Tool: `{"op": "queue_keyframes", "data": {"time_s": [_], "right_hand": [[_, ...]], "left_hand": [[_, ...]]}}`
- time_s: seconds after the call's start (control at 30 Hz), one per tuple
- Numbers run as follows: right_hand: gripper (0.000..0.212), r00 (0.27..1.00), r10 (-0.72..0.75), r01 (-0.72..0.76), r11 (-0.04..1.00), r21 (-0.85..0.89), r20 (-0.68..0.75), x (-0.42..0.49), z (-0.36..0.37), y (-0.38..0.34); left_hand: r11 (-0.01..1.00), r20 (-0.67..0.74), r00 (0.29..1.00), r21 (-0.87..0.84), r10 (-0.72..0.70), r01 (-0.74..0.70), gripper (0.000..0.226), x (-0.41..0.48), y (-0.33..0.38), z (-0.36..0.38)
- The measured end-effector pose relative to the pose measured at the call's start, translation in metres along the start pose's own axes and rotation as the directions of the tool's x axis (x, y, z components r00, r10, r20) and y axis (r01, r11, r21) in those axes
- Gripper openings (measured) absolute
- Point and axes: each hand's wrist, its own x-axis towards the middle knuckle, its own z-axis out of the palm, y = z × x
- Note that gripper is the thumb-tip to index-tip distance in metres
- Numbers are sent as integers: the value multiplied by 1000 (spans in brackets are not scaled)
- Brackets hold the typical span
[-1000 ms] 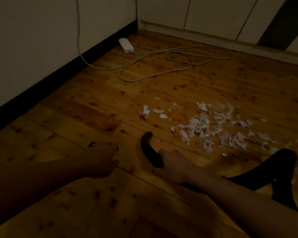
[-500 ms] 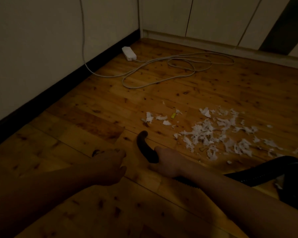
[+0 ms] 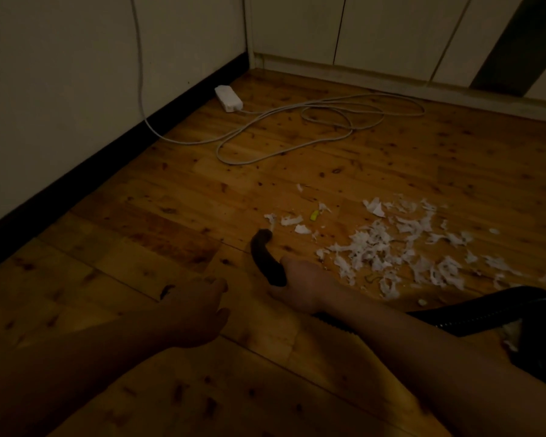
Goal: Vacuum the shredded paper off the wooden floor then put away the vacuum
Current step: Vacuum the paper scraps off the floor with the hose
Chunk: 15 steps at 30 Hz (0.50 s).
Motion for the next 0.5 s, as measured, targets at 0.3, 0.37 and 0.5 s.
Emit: {"op": "queue_keyframes", "data": {"time_s": [0.3, 0.37, 0.5], "right_hand": [[31, 1000, -4, 5, 1000, -29, 7, 5, 7, 8], [28, 1000, -14, 14, 1000, -24, 9, 4, 7, 10], [32, 1000, 10, -10, 1000, -1, -25, 5, 5, 15]], "left_hand": [[1000, 32, 999, -16, 25, -24, 51, 7, 4, 5], [999, 41, 999, -14, 31, -30, 52, 11, 7, 4], [998, 36, 998, -52, 48, -46, 53, 20, 17, 2]]}}
